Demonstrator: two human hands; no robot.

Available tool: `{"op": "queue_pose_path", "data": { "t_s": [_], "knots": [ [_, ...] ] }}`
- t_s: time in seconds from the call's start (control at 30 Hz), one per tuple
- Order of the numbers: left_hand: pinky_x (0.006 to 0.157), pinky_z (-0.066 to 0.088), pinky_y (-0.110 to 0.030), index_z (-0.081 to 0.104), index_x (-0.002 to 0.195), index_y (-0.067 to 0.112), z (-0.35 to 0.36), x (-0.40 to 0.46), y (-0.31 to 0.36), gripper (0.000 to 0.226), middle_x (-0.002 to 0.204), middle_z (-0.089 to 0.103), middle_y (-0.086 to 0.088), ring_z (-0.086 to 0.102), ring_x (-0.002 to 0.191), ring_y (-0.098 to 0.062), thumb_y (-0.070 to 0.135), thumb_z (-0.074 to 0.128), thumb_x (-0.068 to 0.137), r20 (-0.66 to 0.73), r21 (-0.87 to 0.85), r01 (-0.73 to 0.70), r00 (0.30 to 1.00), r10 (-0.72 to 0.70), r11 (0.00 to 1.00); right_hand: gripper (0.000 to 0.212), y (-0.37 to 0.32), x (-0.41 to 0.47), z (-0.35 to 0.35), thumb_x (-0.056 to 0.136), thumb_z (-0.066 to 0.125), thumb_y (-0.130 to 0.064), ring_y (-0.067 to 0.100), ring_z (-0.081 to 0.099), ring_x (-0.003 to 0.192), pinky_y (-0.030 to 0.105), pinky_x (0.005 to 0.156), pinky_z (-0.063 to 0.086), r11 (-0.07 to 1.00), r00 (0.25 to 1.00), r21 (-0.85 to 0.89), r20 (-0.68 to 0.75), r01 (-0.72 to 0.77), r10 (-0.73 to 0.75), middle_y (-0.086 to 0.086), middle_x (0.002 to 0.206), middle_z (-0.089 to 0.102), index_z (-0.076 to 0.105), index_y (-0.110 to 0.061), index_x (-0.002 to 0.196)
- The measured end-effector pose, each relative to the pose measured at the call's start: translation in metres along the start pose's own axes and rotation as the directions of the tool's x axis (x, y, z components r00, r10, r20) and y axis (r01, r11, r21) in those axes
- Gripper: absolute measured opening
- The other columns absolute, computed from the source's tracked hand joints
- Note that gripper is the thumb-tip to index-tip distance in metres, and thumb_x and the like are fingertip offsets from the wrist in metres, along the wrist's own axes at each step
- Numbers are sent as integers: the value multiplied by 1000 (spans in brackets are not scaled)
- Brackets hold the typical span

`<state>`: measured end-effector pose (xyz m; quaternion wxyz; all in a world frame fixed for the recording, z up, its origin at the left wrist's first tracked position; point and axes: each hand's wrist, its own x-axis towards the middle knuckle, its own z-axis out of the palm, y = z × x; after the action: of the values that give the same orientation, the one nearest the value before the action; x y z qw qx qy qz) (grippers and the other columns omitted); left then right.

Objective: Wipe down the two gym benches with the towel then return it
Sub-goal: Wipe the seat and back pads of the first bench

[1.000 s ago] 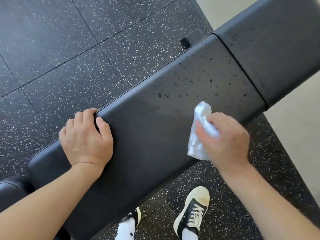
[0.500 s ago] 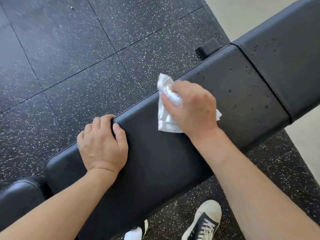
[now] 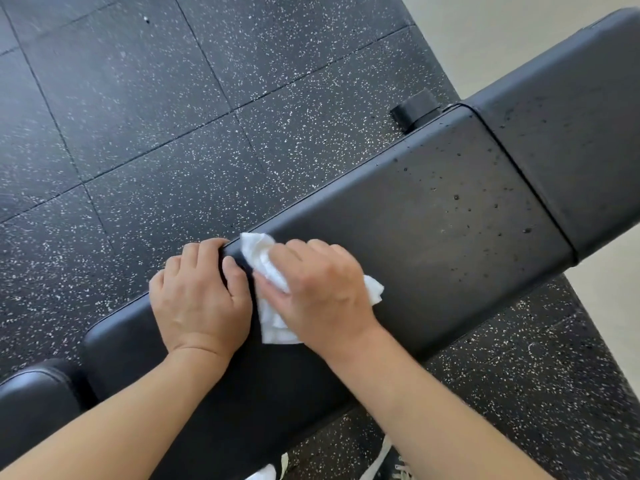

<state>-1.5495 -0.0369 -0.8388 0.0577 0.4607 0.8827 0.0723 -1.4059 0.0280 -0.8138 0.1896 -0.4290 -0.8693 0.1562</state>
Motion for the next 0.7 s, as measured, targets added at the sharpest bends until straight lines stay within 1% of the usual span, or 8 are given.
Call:
{"op": "queue_pose_path", "data": {
  "t_s": [0.07, 0.13, 0.2, 0.27, 0.33, 0.43, 0.57, 0.7],
  "knots": [
    [90, 38, -49, 61, 119, 18, 1, 0, -1, 36, 106, 64, -9, 56, 96, -37, 35, 36, 98, -8, -3, -11, 1000, 11, 1000, 18, 32, 7, -16, 92, 46, -28, 30, 50, 60, 42, 53, 36, 976, 1000, -219, -19, -3, -1, 0, 67, 44, 64, -22, 95],
    [91, 37, -48, 61, 120, 19, 2, 0, -2, 36, 107, 64, -7, 56, 97, -36, 35, 37, 98, -3, -8, -11, 1000, 11, 1000, 18, 86, 14, -34, 88, 38, -29, 34, 47, 57, 40, 51, 35, 909, 986, -388, -125, -150, 110, -1, 66, 38, 54, -23, 93],
    [91, 38, -49, 61, 120, 19, 2, 1, -3, 37, 107, 64, -7, 56, 97, -36, 36, 37, 98, 5, -5, -6, 1000, 6, 1000, 21, 134, 19, -56, 88, 48, -38, 41, 51, 62, 39, 55, 41, 858, 878, -228, -261, -460, 401, 0, 65, 43, 50, -19, 81],
    [90, 38, -49, 61, 120, 19, 2, 0, -3, 38, 108, 64, -7, 56, 97, -36, 36, 37, 98, 9, -6, -11, 1000, 11, 1000, 30, 143, 14, -61, 87, 58, -40, 43, 54, 64, 39, 56, 42, 820, 787, -61, -328, -569, 522, 4, 62, 49, 51, -15, 73],
    [90, 37, -49, 62, 120, 18, 0, 0, -1, 38, 107, 64, -7, 56, 97, -36, 36, 36, 98, 8, -13, -12, 1000, 12, 1000, 25, 107, 11, -50, 88, 64, -32, 39, 56, 60, 36, 53, 40, 880, 858, -117, -314, -461, 407, 8, 63, 54, 55, -15, 72],
    [91, 37, -49, 62, 120, 18, -1, 0, -1, 39, 108, 64, -8, 56, 98, -36, 36, 35, 98, 22, -5, -1, 1000, 1, 1000, 13, 29, 0, -10, 89, 59, -25, 32, 52, 57, 40, 52, 37, 967, 972, -166, -164, -193, 166, 4, 64, 49, 60, -17, 79],
    [92, 38, -50, 64, 119, 17, 0, 3, -1, 45, 110, 66, -9, 58, 100, -38, 36, 29, 98, 50, -8, 19, 999, -19, 1000, 23, -23, -13, 19, 91, 69, -28, 24, 45, 58, 41, 51, 38, 994, 991, 44, -90, -96, 99, 0, 66, 49, 58, -16, 76],
    [92, 38, -50, 62, 120, 17, -1, 1, 0, 39, 110, 66, -9, 57, 100, -38, 33, 33, 98, 26, -14, -1, 1000, 1, 1000, 23, -4, -12, 9, 93, 68, -29, 27, 48, 59, 42, 52, 39, 999, 996, 42, -85, -23, 27, 2, 67, 49, 59, -16, 76]
  ]
}}
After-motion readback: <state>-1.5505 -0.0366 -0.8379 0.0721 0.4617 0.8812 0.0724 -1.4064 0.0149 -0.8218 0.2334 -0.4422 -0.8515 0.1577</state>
